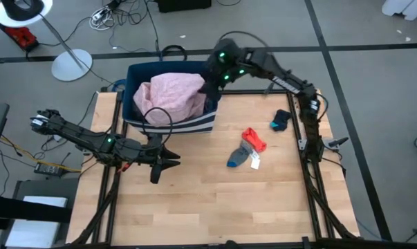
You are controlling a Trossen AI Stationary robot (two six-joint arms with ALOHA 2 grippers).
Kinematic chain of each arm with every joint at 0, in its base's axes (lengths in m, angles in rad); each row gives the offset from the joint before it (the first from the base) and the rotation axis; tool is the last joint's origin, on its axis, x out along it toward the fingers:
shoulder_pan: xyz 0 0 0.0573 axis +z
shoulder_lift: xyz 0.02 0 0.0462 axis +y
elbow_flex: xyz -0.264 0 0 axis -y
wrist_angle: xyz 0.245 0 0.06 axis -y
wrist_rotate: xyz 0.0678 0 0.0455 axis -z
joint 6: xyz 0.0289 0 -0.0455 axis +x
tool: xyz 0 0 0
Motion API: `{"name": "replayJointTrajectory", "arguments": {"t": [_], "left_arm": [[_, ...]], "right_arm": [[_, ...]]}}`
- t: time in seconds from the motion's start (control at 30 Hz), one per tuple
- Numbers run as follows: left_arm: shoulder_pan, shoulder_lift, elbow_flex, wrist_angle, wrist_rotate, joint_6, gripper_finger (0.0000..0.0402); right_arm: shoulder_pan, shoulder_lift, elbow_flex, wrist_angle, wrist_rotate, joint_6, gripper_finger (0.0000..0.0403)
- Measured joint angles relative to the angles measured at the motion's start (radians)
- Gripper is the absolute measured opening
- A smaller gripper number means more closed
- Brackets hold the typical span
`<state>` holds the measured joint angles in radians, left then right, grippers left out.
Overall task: Sort clothes
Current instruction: Put the pink shirt into the blue laundry bin, then put the orange sock into the blue laundry bin
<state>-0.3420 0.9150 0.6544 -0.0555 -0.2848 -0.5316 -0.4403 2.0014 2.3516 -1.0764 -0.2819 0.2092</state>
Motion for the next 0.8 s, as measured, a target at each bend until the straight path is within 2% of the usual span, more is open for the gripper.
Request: {"name": "replayJointTrajectory", "arguments": {"t": [0.17,0.37,0.5,0.63,0.8], "left_arm": [[0.0,0.0,0.0,-0.001,0.0,0.0,0.0127],[0.0,0.0,0.0,-0.003,0.0,0.0,0.0127],[0.0,0.0,0.0,-0.003,-0.002,0.0,0.0127],[0.0,0.0,0.0,-0.003,-0.003,0.0,0.0127],[0.0,0.0,0.0,-0.003,-0.004,0.0,0.0127]], "right_arm": [[-0.01,-0.089,0.0,-0.047,0.046,0.0,0.0262],[-0.001,-0.161,0.0,-0.258,0.083,0.0,0.0253],[0.039,-0.189,-0.015,-0.378,0.178,-0.001,0.0244],[0.09,-0.248,-0.109,-0.377,0.241,0.015,0.0234],[0.157,-0.366,-0.322,-0.307,0.33,0.081,0.0223]]}}
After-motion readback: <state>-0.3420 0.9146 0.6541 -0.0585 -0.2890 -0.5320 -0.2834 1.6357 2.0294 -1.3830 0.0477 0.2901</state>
